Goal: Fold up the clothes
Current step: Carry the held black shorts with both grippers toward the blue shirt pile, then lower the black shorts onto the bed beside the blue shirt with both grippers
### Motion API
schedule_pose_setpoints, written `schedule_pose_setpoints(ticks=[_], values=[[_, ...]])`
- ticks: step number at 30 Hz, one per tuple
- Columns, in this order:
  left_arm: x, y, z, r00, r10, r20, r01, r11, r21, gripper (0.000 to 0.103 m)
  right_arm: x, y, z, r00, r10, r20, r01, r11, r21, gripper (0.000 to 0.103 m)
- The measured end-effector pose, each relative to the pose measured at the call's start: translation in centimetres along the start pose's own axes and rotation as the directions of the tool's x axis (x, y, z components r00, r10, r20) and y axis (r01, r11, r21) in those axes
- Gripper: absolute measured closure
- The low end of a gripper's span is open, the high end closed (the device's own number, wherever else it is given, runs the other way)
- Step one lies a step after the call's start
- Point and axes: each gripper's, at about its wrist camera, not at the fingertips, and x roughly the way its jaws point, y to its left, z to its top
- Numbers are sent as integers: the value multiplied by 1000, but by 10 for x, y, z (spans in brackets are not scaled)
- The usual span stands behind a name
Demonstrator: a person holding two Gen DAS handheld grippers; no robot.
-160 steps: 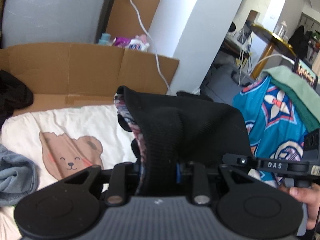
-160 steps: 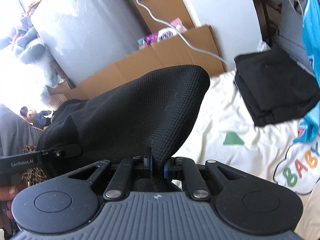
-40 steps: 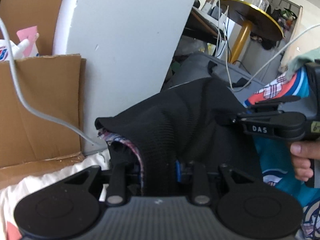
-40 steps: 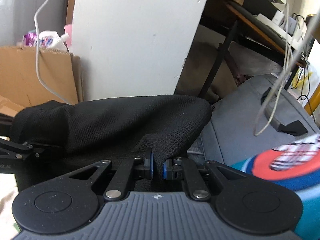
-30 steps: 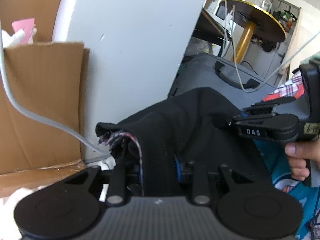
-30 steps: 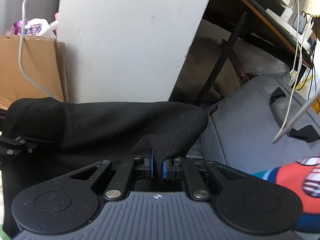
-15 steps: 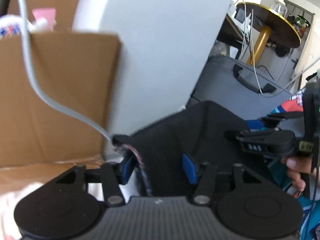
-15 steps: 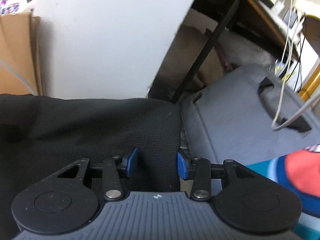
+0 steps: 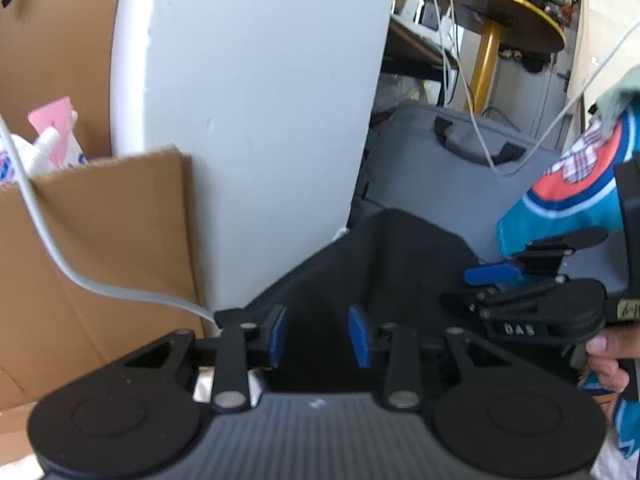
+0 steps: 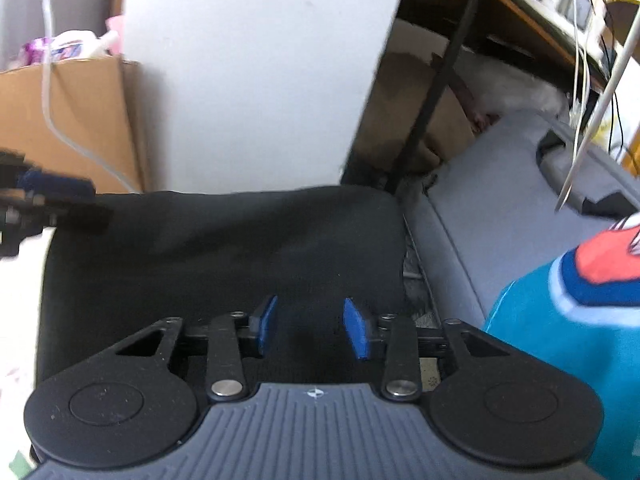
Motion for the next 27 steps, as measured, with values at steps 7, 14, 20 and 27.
schedule_pose_setpoints(ticks=[7, 14, 20, 27], values=[[33, 7, -24, 999, 41, -21, -41, 999, -8, 69, 49, -12, 12, 995, -96, -34, 98, 994, 43, 72], [35, 16, -22, 994, 100, 41, -98, 994, -40, 71, 75, -16, 24, 979, -190, -68, 194, 979, 57, 72], [9, 19, -13, 995, 56, 86, -56, 998, -1, 73, 53, -26, 42, 996, -85, 17, 82, 985, 154, 72], [5, 5, -27, 1000, -17, 26, 15, 998, 53, 73, 11, -23, 13, 995, 76, 69, -90, 968, 235, 70]])
